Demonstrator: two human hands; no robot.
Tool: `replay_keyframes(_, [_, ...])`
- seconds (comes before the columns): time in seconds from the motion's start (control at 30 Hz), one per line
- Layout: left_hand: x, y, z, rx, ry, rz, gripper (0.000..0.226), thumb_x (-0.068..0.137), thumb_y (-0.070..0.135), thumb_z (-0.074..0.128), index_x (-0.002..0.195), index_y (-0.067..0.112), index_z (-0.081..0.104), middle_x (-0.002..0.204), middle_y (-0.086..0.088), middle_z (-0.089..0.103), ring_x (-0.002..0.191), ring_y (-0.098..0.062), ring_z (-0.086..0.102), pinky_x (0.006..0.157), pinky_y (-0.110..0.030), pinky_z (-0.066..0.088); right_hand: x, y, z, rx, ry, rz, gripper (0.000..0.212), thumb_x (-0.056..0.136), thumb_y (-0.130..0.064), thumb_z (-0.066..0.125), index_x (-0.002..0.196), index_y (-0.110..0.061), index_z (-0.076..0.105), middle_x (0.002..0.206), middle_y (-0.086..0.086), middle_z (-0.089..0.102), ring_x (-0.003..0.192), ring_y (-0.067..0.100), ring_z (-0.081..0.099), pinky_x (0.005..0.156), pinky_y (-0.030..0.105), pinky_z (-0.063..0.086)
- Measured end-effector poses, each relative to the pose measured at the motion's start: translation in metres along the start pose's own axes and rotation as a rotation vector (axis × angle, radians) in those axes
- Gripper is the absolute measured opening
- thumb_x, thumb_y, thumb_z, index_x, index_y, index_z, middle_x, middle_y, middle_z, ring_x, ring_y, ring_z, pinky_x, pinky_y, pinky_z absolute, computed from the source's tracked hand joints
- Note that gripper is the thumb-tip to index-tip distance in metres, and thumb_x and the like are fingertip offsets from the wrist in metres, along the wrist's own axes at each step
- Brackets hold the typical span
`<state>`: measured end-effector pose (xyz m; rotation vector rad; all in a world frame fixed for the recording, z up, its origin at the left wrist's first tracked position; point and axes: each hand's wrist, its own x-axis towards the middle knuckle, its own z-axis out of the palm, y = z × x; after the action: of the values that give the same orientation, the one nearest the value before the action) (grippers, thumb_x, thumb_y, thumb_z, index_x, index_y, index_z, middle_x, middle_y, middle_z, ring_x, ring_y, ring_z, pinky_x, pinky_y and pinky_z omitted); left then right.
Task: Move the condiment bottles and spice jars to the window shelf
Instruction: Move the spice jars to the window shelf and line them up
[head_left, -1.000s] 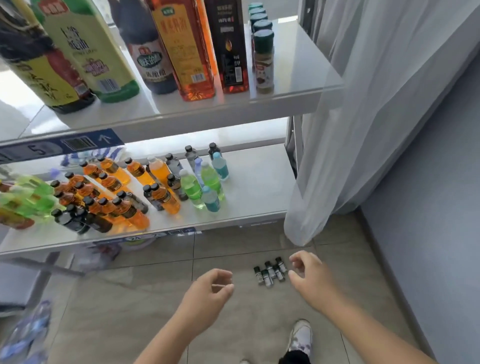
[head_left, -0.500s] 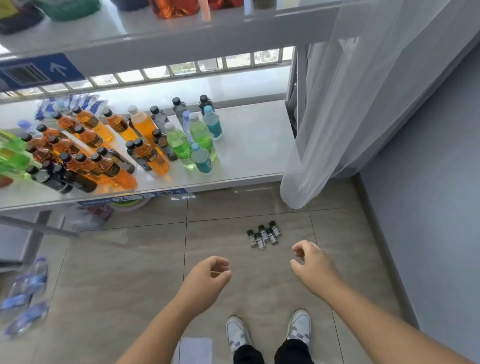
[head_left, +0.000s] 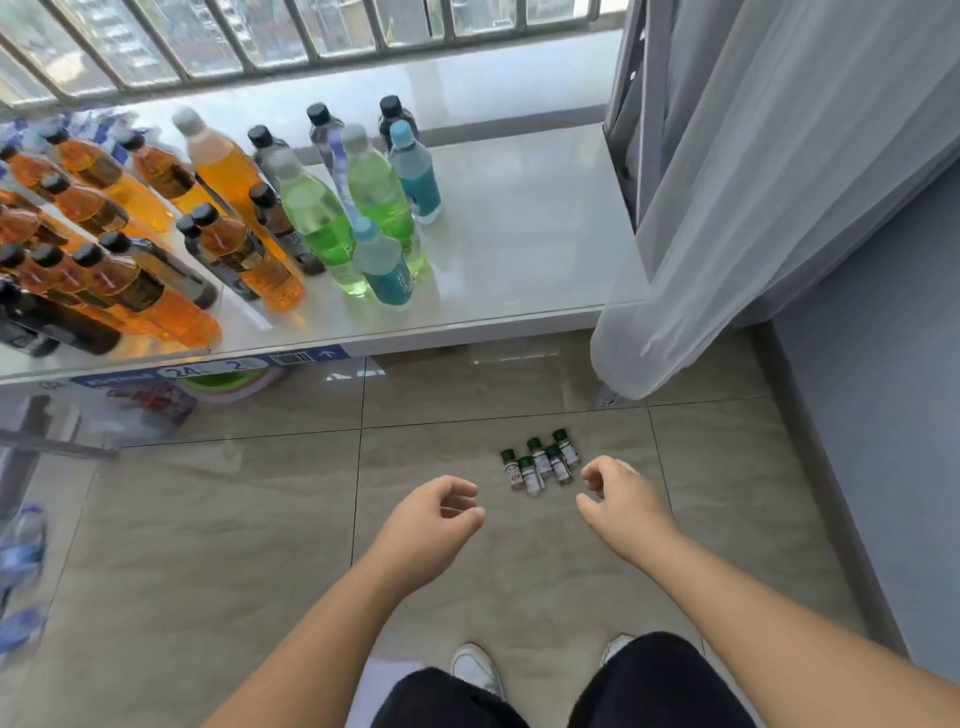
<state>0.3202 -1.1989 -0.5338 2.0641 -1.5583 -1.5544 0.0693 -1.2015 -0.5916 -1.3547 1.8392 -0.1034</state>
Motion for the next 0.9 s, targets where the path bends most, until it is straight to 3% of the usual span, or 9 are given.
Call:
replay_keyframes(0.07, [0.040, -0.025, 0.019, 0.001, -0.028, 0.004, 0.022, 0.092, 0.032, 0.069, 0.114, 0.033, 0.066, 0.109, 0.014, 0.070, 0.101, -0.001, 0.067, 0.090, -0.026, 0.056, 0.035, 0.017, 0.030, -0.031, -0.033, 0.002, 0.030, 0.091, -0.026, 0.063, 0.121, -0.020, 0.061, 0.119, -0.001, 0.061, 0.105, 0.019, 0.060, 0.091, 0.032, 0.050])
replay_keyframes(0.23, [0.151, -0.085, 0.082, 0.039, -0.090, 0.025, 0.027, 0.093, 0.030, 0.066, 0.120, 0.030, 0.065, 0.116, 0.013, 0.068, 0.108, -0.005, 0.065, 0.096, -0.026, 0.052, 0.129, 0.071, 0.109, -0.141, -0.111, -0.031, 0.034, 0.091, -0.023, 0.060, 0.124, -0.018, 0.060, 0.125, 0.005, 0.061, 0.114, 0.026, 0.060, 0.091, 0.031, 0.048])
replay_keyframes(0.33, [0.208, -0.118, 0.118, 0.045, -0.089, 0.016, 0.028, 0.093, 0.026, 0.067, 0.121, 0.026, 0.065, 0.115, 0.008, 0.068, 0.106, -0.009, 0.065, 0.088, -0.019, 0.050, 0.174, 0.099, 0.151, -0.158, -0.111, -0.065, 0.030, 0.091, -0.020, 0.059, 0.119, -0.014, 0.064, 0.124, 0.010, 0.065, 0.115, 0.029, 0.060, 0.086, 0.029, 0.046])
replay_keyframes(0.5, [0.282, -0.159, 0.161, 0.124, -0.113, 0.014, 0.035, 0.092, 0.031, 0.067, 0.126, 0.024, 0.064, 0.111, 0.008, 0.067, 0.094, -0.014, 0.066, 0.075, -0.025, 0.050, 0.231, 0.135, 0.203, -0.182, -0.172, -0.059, 0.037, 0.090, -0.024, 0.061, 0.128, -0.024, 0.062, 0.129, 0.006, 0.063, 0.117, 0.025, 0.059, 0.090, 0.028, 0.048])
replay_keyframes(0.73, [0.348, -0.202, 0.192, 0.212, -0.141, -0.035, 0.037, 0.092, 0.030, 0.064, 0.128, 0.024, 0.062, 0.103, 0.005, 0.071, 0.094, -0.016, 0.069, 0.083, -0.029, 0.052, 0.284, 0.163, 0.247, -0.199, -0.238, -0.060, 0.041, 0.090, -0.028, 0.061, 0.131, -0.031, 0.062, 0.138, 0.000, 0.061, 0.125, 0.021, 0.057, 0.099, 0.030, 0.048])
replay_keyframes(0.9, [0.374, -0.228, 0.207, 0.260, -0.206, -0.063, 0.049, 0.093, 0.032, 0.062, 0.141, 0.029, 0.051, 0.119, -0.002, 0.065, 0.106, -0.022, 0.065, 0.090, -0.032, 0.052, 0.303, 0.178, 0.278, -0.249, -0.291, -0.053, 0.048, 0.091, -0.028, 0.060, 0.139, -0.035, 0.056, 0.145, 0.002, 0.056, 0.131, 0.023, 0.051, 0.103, 0.031, 0.045])
